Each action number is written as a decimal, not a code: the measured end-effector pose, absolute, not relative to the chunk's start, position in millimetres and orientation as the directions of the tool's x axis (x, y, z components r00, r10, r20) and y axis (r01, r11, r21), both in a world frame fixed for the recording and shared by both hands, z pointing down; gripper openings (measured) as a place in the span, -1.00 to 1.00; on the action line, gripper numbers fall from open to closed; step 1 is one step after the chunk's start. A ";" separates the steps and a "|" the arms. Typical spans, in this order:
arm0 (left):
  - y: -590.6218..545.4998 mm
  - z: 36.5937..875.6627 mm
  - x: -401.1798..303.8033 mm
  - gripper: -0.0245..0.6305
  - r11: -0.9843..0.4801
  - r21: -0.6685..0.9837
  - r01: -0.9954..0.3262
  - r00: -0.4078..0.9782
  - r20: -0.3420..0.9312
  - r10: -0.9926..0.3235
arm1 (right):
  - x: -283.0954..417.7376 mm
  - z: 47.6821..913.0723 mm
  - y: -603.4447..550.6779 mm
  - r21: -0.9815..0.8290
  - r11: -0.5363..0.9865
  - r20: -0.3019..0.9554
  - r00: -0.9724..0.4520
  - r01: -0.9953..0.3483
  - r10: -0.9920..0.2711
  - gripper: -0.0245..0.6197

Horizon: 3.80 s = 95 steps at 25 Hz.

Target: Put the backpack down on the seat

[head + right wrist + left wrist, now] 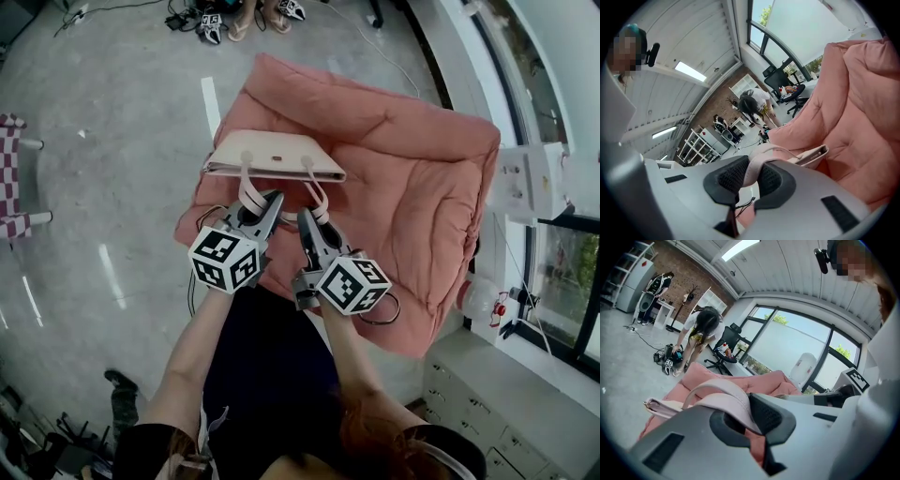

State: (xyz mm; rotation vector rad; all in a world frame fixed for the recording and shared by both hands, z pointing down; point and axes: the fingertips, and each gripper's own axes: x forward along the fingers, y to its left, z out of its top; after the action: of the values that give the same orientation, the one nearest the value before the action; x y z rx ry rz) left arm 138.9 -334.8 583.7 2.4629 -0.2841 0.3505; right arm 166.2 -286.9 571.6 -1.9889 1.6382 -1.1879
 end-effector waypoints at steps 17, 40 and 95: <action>-267.3 645.7 92.6 -0.87 -0.738 0.589 -0.330 0.925 0.356 -0.129 | 124.5 632.4 -222.4 -0.690 -0.293 0.421 -0.039 -0.662 -0.906 -0.72; -169.7 751.4 37.5 -0.87 -0.655 0.642 -0.398 0.879 0.472 -0.072 | 75.1 723.4 -143.6 -0.614 -0.379 0.565 -0.050 -0.692 -0.824 -0.72; -158.9 717.5 -23.2 -0.09 -0.515 0.661 -0.545 0.819 0.550 -0.161 | 81.7 681.9 -89.0 -0.709 -0.627 0.675 -0.055 -0.324 -0.735 -0.11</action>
State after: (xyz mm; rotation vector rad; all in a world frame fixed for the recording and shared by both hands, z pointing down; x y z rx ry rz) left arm -23.2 -158.9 717.5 2.0887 -0.5186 0.5343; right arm 81.7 -89.0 681.9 -1.8937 1.1295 -1.7280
